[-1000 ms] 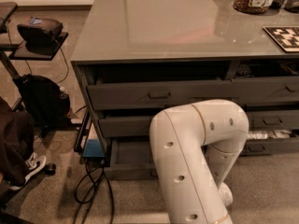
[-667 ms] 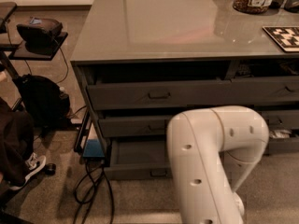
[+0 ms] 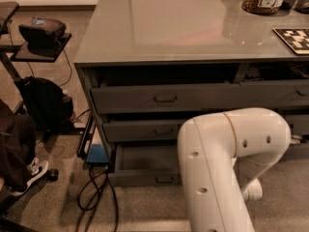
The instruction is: Open bottom drawer
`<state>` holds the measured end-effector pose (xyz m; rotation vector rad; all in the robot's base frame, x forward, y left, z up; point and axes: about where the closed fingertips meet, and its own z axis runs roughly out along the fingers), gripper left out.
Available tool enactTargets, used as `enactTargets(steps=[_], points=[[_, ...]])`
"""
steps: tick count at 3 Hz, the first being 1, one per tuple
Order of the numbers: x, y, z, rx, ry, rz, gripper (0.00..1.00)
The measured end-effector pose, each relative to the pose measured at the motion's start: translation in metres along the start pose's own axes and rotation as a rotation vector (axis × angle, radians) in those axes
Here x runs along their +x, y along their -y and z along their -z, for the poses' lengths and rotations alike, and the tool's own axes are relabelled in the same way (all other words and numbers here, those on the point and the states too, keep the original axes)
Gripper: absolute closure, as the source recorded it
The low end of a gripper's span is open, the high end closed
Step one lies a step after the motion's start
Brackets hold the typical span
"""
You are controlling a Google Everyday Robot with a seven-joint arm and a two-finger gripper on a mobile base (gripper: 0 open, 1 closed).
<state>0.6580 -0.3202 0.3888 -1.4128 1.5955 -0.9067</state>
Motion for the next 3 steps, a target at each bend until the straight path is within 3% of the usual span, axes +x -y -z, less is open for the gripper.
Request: enactTargets(steps=[1, 2, 3], points=[[0.003, 0.029, -0.066, -0.042, -0.036, -0.023, 1.0], [-0.012, 0.005, -0.123, -0.173, -0.015, 0.017, 1.0], [-0.026, -0.043, -0.161, -0.32, 0.01, 0.021, 1.0]])
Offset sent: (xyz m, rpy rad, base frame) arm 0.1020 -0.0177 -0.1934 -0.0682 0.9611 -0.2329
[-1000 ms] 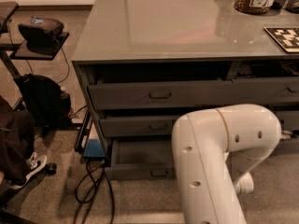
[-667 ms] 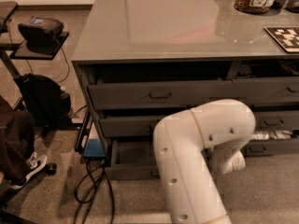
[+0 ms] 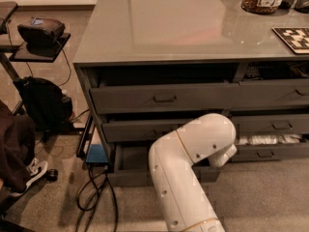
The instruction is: Open bottom drawer
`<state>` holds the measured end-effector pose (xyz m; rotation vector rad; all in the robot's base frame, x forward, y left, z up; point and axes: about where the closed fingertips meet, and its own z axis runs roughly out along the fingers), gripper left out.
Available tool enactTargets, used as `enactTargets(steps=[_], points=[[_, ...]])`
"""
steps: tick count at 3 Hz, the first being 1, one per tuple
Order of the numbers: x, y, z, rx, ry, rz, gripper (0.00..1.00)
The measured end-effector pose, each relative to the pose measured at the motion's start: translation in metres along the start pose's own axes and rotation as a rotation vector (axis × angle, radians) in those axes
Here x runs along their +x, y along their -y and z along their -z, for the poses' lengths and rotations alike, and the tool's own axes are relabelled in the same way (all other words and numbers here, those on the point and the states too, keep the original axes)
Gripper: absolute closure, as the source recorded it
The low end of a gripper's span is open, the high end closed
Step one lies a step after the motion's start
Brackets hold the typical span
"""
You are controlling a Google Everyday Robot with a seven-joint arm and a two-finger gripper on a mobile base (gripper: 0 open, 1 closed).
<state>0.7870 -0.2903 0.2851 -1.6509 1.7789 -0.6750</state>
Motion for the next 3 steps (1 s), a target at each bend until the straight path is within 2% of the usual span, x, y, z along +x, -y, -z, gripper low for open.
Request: enactTargets(steps=[1, 2, 3], points=[[-0.01, -0.048, -0.029, -0.126, 0.009, -0.105, 1.0], [-0.024, -0.119, -0.031, -0.274, -0.012, -0.248, 1.0], [-0.03, -0.139, -0.028, -0.319, -0.017, -0.292, 1.0]])
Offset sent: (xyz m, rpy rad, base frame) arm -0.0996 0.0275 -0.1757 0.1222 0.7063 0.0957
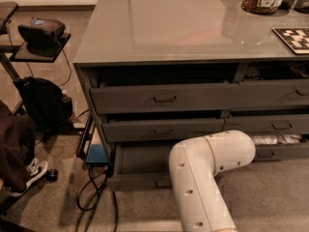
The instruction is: Open bottom drawer
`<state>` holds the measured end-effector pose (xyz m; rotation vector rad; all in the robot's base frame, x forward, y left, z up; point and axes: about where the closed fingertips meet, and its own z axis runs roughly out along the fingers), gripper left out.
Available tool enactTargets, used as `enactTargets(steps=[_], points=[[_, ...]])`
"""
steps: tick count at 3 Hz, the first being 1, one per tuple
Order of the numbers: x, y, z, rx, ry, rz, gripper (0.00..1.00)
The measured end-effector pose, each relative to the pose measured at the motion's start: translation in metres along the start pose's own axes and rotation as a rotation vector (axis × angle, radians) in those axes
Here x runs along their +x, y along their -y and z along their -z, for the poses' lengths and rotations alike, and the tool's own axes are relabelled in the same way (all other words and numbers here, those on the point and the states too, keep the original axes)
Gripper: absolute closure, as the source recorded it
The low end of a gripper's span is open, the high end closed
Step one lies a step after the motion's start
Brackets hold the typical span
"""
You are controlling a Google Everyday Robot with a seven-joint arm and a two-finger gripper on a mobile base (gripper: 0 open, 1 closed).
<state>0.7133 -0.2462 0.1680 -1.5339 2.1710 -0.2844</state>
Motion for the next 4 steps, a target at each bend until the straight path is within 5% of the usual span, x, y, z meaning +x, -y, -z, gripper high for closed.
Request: enactTargets(steps=[1, 2, 4], points=[[0.009, -0.039, 0.003, -0.067, -0.011, -0.056, 1.0], [0.008, -0.037, 0.003, -0.067, -0.011, -0.055, 1.0], [0.006, -0.065, 0.004, -0.126, 0.001, 0.031, 0.57]])
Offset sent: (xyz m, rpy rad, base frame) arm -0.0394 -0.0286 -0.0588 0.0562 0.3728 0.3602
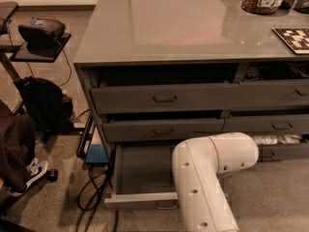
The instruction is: Open bottom drawer
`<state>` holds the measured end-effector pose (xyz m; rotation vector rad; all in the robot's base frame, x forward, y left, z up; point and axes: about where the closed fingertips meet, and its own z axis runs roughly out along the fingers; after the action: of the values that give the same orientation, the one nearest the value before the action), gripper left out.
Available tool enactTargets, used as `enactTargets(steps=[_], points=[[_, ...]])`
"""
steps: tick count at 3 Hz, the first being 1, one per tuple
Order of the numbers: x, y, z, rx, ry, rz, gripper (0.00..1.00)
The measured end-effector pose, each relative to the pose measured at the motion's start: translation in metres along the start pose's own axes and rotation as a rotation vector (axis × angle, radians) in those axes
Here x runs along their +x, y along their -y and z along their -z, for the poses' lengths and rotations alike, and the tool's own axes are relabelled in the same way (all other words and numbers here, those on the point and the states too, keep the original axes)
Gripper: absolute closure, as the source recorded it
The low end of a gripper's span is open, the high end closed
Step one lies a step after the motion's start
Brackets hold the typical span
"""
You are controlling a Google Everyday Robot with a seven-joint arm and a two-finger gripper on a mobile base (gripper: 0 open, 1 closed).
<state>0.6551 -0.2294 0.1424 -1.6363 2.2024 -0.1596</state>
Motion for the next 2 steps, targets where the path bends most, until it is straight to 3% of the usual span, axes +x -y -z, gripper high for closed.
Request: enactTargets(steps=[2], points=[[0.0, 0.0, 0.0, 0.0, 0.0, 0.0, 0.11]])
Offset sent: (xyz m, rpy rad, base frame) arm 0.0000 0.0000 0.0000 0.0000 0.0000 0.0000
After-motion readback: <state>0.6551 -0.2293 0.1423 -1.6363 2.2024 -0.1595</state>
